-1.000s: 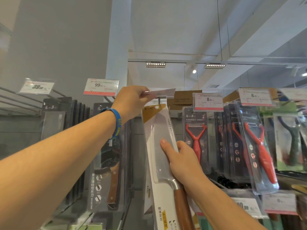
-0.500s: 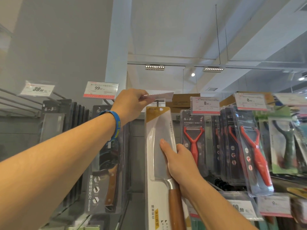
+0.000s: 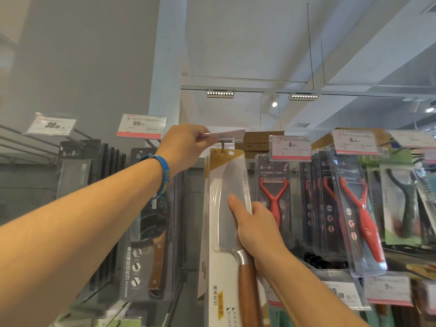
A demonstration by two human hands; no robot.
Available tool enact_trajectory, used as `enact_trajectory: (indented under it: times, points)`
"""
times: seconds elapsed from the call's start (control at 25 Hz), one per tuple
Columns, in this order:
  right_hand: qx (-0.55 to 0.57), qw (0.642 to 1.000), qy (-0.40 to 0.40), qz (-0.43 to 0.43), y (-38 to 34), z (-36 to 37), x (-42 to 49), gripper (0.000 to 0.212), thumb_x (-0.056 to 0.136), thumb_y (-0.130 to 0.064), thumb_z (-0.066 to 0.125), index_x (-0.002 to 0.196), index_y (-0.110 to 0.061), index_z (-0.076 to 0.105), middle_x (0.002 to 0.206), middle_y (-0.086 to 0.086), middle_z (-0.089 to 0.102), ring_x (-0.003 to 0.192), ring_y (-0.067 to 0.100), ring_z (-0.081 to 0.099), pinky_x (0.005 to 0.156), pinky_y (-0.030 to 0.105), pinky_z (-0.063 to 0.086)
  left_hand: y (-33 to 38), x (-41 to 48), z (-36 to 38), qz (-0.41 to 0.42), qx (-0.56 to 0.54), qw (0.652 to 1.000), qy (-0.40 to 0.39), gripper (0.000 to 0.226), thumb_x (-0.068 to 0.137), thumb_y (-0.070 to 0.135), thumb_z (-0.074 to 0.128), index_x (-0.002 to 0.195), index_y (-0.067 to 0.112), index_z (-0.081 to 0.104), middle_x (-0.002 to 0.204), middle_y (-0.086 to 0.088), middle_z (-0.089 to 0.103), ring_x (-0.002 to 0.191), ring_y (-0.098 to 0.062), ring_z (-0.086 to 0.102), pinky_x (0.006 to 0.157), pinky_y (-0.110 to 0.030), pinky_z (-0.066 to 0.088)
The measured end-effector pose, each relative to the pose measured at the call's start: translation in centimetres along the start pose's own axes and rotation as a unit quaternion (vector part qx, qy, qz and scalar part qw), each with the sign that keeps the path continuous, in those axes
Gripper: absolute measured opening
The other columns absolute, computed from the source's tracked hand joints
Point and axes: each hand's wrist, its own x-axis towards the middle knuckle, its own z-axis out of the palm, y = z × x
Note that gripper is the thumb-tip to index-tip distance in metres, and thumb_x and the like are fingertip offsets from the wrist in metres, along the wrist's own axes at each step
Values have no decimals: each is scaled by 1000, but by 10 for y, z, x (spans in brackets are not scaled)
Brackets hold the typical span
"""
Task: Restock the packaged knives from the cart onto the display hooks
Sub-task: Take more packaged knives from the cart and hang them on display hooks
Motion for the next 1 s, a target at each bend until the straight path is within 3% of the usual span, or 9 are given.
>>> enact_trajectory:
  times: [0.24,0.4,0.6,0.76,0.84,1.0]
  points:
    - [59,997,12,49,9,-8,-2,43,92,-61,62,102,-19,64,91,1,75,62,1,71,43,13,49,-3,-1,3,0,2,1000,7,27,97,48,54,96,25,68,65,5,56,60,-10,49,52,-21,33]
    - [35,999,12,26,8,-7,0,41,90,-63,63,102,-24,64,95,-1,76,76,13,76,58,25,60,-1,1,5,0,-2,1000,11,24,97,47,54,97,26,66,67,6,56,62,-10,49,53,-20,34]
    - [-32,999,-7,3,3,-9,0,47,90,-68,59,102,-22,60,99,0,71,88,17,72,73,34,62,1,3,7,2,0,1000,18,27,96,47,54,99,24,67,69,6,56,64,-11,50,55,-21,34]
    - [-76,997,-11,-18,-5,-7,1,55,88,-72,57,103,-20,60,103,2,69,95,22,70,88,48,59,0,4,7,1,7,1000,23,30,96,48,54,101,23,69,69,6,57,64,-11,50,55,-22,36]
    - [-70,997,-10,-9,-6,-7,0,53,89,-71,57,100,-19,60,100,3,69,92,22,70,87,47,60,-2,4,7,3,5,1000,24,29,95,48,55,101,23,69,69,8,57,65,-10,51,55,-22,36]
    - [-36,999,-16,19,-3,-7,-3,53,91,-68,57,100,-16,61,99,5,70,89,21,71,73,32,61,-6,2,9,7,-9,1000,25,31,95,48,55,104,23,71,73,9,60,68,-9,54,56,-22,39]
